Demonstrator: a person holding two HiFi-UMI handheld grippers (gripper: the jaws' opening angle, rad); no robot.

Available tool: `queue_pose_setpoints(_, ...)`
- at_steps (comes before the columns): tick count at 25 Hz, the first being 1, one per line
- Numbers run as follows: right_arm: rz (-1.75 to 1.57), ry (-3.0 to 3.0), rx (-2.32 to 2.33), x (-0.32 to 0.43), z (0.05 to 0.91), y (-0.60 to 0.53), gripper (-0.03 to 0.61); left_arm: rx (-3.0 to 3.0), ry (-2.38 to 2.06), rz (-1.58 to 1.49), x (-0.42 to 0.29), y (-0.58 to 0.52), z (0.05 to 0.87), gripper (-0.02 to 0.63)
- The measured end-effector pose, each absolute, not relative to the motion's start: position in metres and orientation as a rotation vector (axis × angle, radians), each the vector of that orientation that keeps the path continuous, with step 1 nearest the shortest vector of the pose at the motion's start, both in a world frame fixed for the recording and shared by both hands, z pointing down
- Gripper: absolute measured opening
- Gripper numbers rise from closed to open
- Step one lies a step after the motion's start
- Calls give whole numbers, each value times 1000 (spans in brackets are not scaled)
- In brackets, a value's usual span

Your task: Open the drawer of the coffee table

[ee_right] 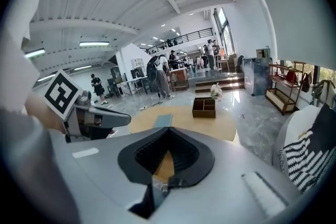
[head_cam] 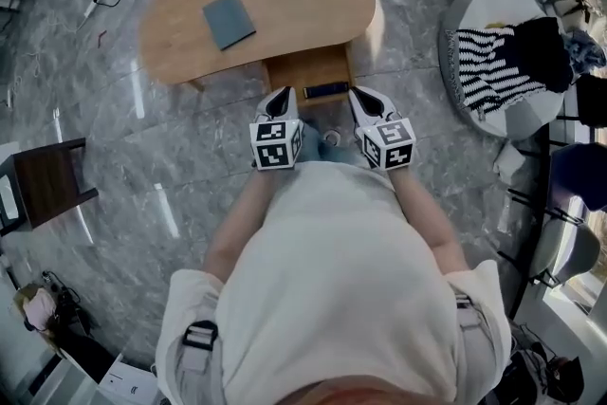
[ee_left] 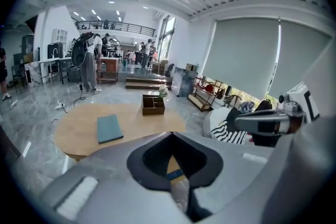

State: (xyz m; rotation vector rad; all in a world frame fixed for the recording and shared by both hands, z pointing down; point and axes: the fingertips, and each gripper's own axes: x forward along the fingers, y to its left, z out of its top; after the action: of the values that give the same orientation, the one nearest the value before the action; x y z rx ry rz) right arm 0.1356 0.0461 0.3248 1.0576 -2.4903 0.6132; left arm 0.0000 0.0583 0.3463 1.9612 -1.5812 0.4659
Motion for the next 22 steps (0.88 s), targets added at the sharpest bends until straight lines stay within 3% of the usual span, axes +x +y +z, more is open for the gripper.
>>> queue_pose_setpoints(22,495,-2597,1095,127,276,41,-2,2014,-1556,380,7,52,309,-3)
